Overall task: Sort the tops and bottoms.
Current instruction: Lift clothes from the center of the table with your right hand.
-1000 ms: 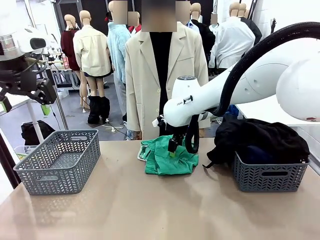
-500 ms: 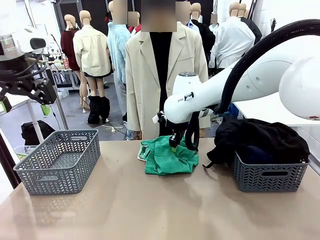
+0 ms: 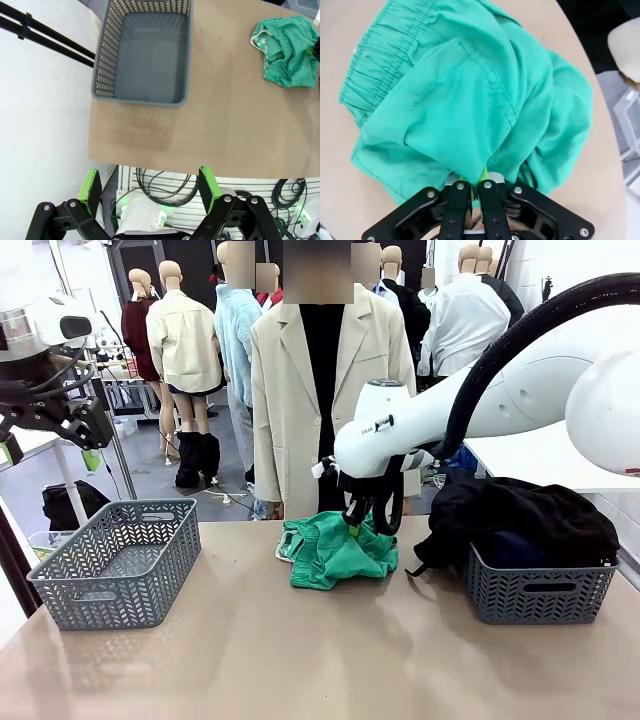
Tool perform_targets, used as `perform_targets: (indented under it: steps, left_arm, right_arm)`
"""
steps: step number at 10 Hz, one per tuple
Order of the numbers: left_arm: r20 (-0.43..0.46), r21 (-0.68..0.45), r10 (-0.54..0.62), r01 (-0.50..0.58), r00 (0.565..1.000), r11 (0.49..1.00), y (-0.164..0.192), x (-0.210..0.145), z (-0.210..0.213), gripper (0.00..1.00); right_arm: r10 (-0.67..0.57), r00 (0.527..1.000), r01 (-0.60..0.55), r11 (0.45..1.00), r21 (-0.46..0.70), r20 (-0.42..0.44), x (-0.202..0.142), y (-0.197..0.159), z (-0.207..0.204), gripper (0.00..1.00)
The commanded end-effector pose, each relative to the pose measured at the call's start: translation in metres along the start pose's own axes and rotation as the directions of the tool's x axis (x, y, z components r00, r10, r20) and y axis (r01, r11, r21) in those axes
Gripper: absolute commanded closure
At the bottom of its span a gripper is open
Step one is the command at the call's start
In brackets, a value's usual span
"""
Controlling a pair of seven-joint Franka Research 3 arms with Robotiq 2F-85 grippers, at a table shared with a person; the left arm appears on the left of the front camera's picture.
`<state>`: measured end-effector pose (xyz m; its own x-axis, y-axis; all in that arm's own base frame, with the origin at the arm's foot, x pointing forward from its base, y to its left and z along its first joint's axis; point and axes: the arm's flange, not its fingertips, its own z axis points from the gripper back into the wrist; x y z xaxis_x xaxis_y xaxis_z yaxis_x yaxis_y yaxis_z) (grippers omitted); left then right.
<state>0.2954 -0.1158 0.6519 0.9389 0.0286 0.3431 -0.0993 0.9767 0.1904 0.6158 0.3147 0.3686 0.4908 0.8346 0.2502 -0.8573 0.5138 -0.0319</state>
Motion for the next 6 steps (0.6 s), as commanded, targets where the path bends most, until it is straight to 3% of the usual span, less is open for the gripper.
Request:
perform_targets:
  steps: [1, 4, 6]
  left_arm:
    - [-0.017, -0.015, 0.003, -0.004, 1.000, 1.000, 0.001, 0.001, 0.003, 0.00]
    - [-0.017, -0.015, 0.003, -0.004, 1.000, 1.000, 0.001, 0.001, 0.003, 0.00]
    - [-0.017, -0.015, 0.003, -0.004, 1.000, 1.000, 0.001, 0.001, 0.003, 0.00]
  right_arm:
    - [-0.041, 0.999, 0.039, 0.998, 0.043, 0.035, 0.001, -0.009, 0.042, 1.00]
    - [-0.082, 0.995, 0.080, 0.997, 0.021, 0.063, 0.034, -0.017, 0.155, 1.00]
    - [0.001, 0.998, 0.001, 1.000, -0.028, 0.065, 0.069, -0.019, 0.232, 1.00]
